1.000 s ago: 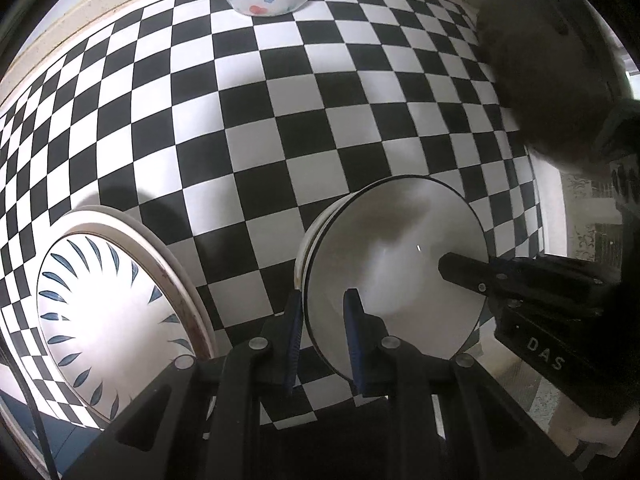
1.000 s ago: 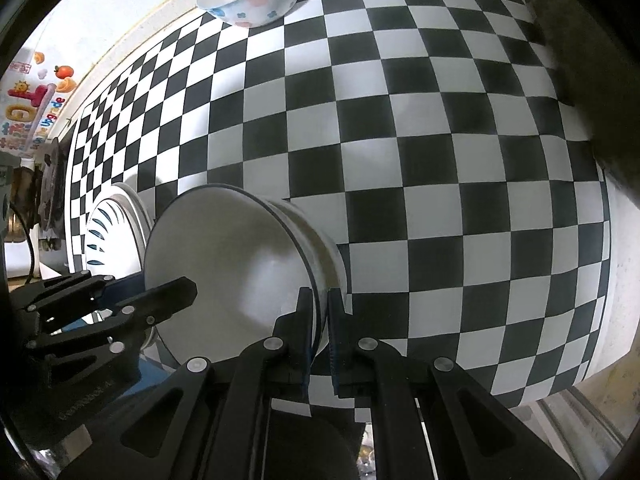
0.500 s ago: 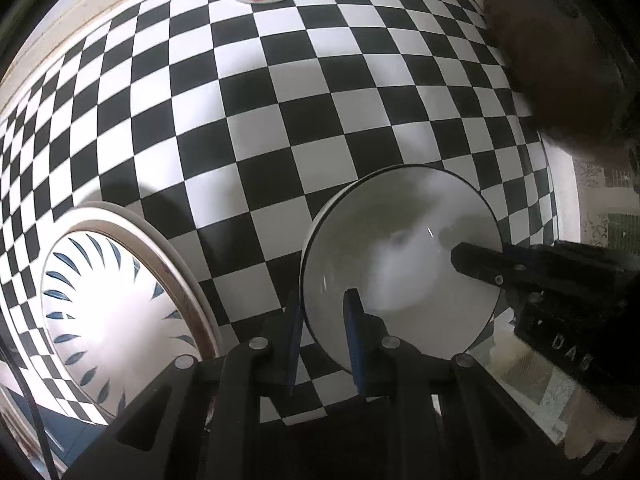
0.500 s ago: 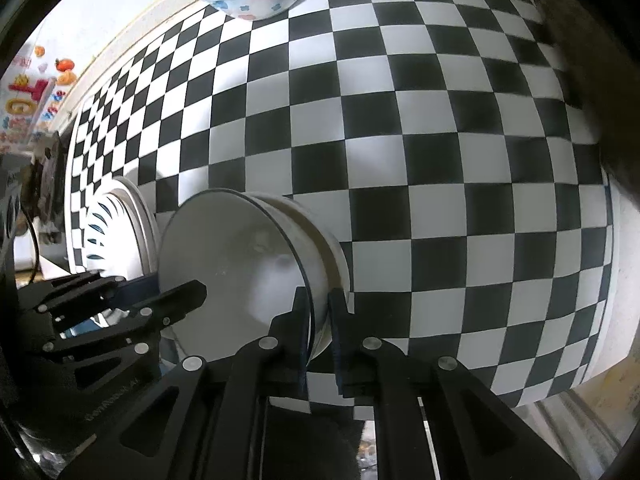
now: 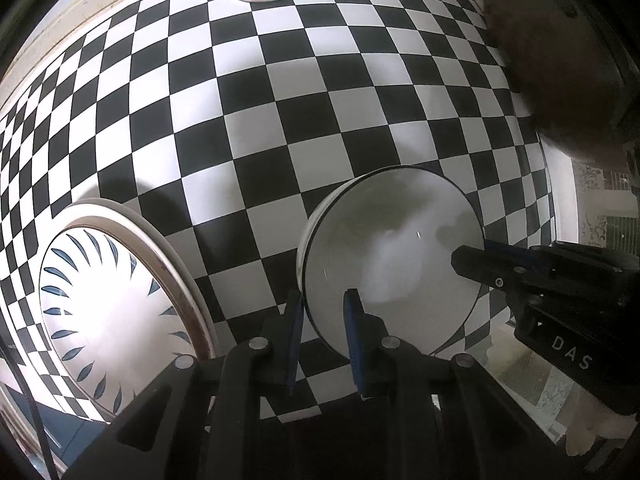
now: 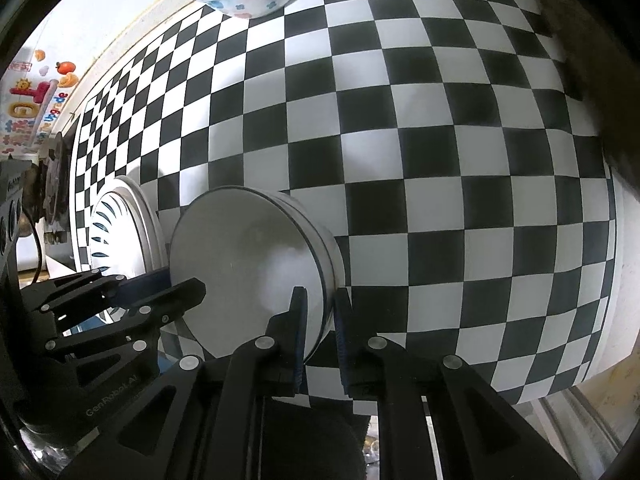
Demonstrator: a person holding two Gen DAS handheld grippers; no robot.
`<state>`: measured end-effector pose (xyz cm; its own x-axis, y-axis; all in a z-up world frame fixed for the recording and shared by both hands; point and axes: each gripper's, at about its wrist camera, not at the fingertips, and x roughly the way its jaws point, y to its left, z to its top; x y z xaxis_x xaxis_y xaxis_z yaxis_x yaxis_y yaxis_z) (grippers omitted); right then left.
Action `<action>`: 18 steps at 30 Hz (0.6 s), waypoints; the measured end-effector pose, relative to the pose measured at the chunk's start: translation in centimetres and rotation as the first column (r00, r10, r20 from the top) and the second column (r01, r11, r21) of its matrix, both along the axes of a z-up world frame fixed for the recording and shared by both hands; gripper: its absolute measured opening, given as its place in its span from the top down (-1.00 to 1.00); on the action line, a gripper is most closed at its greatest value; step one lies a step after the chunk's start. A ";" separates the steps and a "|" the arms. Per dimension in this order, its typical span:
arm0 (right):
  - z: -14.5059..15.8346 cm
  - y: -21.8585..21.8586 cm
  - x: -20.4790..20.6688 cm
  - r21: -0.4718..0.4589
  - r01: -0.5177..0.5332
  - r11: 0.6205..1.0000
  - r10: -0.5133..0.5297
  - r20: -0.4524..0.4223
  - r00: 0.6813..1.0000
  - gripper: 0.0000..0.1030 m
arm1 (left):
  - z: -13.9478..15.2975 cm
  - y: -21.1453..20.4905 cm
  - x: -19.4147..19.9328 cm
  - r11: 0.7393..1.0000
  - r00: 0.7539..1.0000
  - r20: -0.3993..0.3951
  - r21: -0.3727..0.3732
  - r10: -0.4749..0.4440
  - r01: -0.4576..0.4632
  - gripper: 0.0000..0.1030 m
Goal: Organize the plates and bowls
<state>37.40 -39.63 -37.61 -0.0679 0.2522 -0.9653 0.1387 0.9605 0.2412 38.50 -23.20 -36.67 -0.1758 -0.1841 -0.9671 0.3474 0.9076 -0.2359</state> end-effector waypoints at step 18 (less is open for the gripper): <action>2.0 -0.1 0.7 -0.001 -0.010 1.000 0.010 0.026 1.000 0.69 | 6.1 2.1 1.9 0.998 0.987 0.150 -0.021 0.060 -0.058 0.63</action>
<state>38.11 -39.76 -35.56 -0.0453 0.2513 -0.9669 0.1227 0.9619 0.2442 40.41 -21.14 -30.53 -0.0167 -0.2057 -0.9785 0.3262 0.9239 -0.1998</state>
